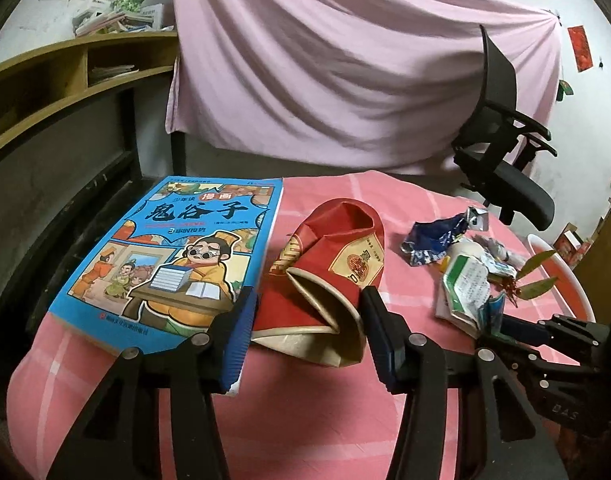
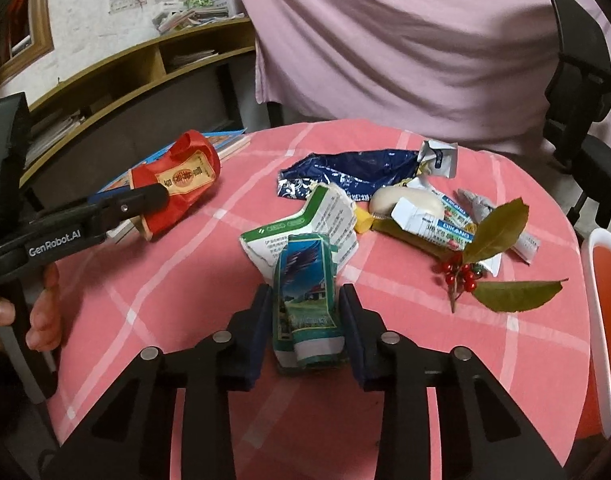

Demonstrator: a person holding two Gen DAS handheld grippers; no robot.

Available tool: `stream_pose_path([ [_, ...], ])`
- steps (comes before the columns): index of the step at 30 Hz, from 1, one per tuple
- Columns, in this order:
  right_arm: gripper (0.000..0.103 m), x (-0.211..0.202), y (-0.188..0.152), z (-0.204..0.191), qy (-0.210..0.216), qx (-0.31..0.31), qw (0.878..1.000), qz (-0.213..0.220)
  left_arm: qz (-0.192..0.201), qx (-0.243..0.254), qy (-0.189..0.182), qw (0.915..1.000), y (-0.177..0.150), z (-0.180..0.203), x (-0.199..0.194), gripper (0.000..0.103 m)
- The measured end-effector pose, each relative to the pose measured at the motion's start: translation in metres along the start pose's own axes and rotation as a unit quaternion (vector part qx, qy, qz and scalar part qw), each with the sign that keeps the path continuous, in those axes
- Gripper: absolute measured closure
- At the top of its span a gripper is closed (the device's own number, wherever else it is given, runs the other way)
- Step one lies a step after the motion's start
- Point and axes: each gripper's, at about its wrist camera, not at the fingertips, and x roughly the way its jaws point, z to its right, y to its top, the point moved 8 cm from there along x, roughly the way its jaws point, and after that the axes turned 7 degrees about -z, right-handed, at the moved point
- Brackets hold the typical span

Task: Collect trash
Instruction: 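Grasp the green drink carton with the right tool while the left tool grasps the red folded paper box, then carry both items over the orange bucket and open both tools to drop them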

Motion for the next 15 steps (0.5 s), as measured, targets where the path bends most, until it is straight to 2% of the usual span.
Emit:
stream_pose_path([
  [3,0.074,-0.005,-0.001,-0.002,0.006,0.001,1.000,0.010,0.017,-0.002,0.001,0.9998,-0.002,0.003,-0.009,0.056],
  [6,0.074,-0.017,-0.002,-0.001,0.015,0.007,0.999,0.037,0.044,-0.006,0.005,0.9990,-0.007,0.008,-0.024,0.056],
  [12,0.074,-0.061,-0.002,0.010,0.018,0.030,0.989,0.142,0.114,0.002,0.019,0.9933,-0.012,0.034,-0.057,0.056],
  [15,0.074,-0.085,-0.004,0.023,0.022,0.052,0.980,0.191,0.141,0.015,0.007,0.9899,-0.007,0.059,-0.070,0.056],
])
